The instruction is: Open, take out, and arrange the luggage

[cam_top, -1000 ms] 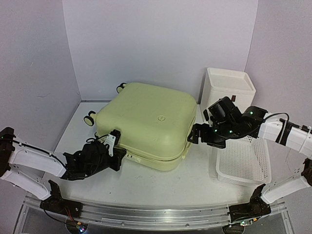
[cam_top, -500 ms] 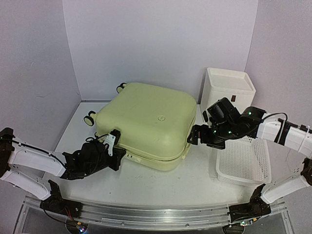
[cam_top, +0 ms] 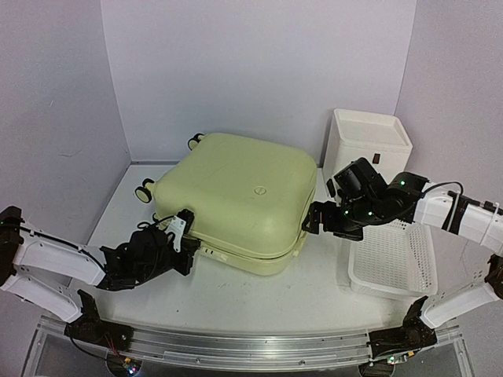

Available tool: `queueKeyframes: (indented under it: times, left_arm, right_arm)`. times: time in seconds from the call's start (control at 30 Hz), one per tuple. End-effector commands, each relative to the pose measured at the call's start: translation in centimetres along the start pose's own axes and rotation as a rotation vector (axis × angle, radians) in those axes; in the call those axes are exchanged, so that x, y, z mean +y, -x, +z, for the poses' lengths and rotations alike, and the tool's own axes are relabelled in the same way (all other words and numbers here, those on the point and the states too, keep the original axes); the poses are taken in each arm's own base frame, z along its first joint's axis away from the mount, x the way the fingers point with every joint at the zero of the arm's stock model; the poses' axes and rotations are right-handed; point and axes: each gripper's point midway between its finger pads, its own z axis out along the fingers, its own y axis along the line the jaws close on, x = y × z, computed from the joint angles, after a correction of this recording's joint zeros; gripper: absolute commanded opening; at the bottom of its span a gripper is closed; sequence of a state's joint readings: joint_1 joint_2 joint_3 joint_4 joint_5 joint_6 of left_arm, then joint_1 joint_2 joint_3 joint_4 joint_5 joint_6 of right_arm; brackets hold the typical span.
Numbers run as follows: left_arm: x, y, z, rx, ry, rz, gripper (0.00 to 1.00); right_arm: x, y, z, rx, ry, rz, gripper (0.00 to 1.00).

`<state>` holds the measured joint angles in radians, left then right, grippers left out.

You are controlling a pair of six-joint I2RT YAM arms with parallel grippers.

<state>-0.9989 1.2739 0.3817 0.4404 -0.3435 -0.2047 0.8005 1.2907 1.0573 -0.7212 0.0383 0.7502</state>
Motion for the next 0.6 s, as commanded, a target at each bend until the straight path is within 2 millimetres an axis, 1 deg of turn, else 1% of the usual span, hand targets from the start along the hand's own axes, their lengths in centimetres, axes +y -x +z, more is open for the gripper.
queueKeyframes:
  times: [0.0, 0.07, 0.13, 0.2, 0.23, 0.3, 0.33, 0.43, 0.57]
  left_arm:
    - [0.8, 1.9, -0.6, -0.083, 0.031, -0.043, 0.00]
    - [1.3, 1.8, -0.6, -0.079, 0.043, -0.060, 0.00]
    - [1.8, 1.6, -0.6, -0.070, 0.053, -0.081, 0.00]
    - [2.1, 1.5, -0.6, -0.054, 0.060, -0.097, 0.00]
    - [2.2, 1.3, -0.6, -0.042, 0.062, -0.101, 0.00]
    - [2.4, 1.3, -0.7, -0.032, 0.066, -0.111, 0.00]
    - [2.4, 1.3, -0.7, -0.030, 0.063, -0.116, 0.00]
    - [2.8, 1.2, -0.8, -0.021, 0.065, -0.135, 0.00]
    - [3.5, 0.7, -0.8, -0.003, 0.080, -0.153, 0.00]
  right_arm:
    - [-0.4, 1.2, 0.2, -0.055, -0.026, 0.022, 0.98]
    - [-0.9, 1.4, 0.4, -0.070, -0.051, 0.062, 0.98]
    - [-2.1, 2.1, 0.4, -0.106, -0.094, 0.136, 0.97]
    - [-4.0, 2.4, 0.8, -0.118, -0.136, 0.219, 0.90]
    - [-4.9, 2.5, 1.0, -0.116, -0.154, 0.255, 0.84]
    - [-6.3, 2.7, 1.5, -0.121, -0.188, 0.300, 0.79]
    - [-6.5, 3.0, 1.8, -0.127, -0.196, 0.305, 0.75]
    - [-6.3, 3.8, 3.5, -0.113, -0.213, 0.305, 0.66]
    - [-5.6, 4.4, 6.5, -0.075, -0.227, 0.331, 0.65]
